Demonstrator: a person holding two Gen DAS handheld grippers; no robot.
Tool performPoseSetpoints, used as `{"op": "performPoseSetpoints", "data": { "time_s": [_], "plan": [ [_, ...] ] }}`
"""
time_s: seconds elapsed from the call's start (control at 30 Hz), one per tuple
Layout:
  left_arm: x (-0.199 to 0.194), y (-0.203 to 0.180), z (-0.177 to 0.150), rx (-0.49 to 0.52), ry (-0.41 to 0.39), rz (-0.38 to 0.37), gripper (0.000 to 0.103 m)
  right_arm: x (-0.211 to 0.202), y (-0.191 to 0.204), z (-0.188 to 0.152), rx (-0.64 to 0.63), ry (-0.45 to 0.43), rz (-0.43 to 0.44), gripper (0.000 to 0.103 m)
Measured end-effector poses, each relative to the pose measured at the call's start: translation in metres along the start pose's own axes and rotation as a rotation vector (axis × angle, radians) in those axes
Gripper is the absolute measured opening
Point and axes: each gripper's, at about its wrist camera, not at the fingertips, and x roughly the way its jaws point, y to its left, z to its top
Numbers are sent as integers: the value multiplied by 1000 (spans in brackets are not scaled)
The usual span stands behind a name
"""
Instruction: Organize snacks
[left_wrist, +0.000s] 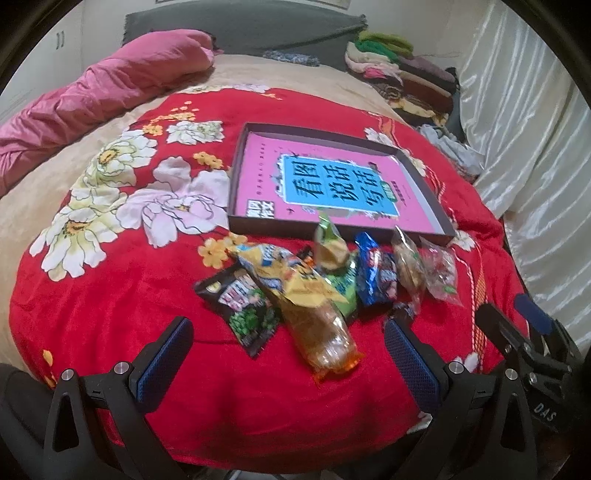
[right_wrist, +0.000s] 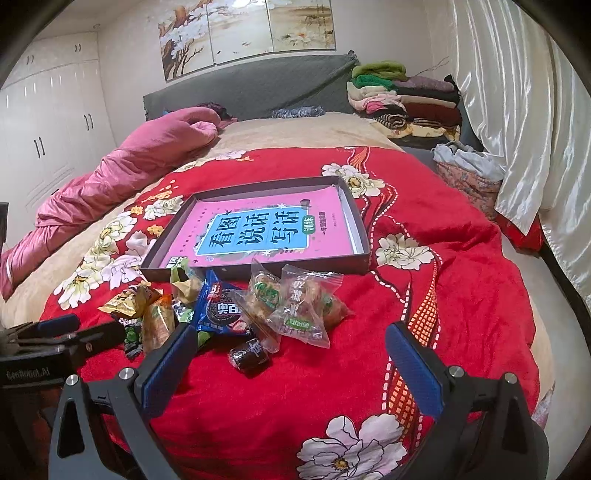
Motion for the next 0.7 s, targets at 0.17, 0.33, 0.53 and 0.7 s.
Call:
{"op": "performPoseSetpoints", "data": {
  "time_s": [0.17,0.33,0.53,0.7],
  "plan": [
    [8,8,4,-20,7,16,103,5,1,2,-9,13,6,102],
    [17,7,5,-12,7,45,103,13,0,2,-8,33,10,102],
    [28,6,19,-15,-19,78,103,26,-5,5,-13,53,-11,102],
    [37,6,28,-24,-12,70,98,42,-19,11,23,76,-21,101]
  ]
}}
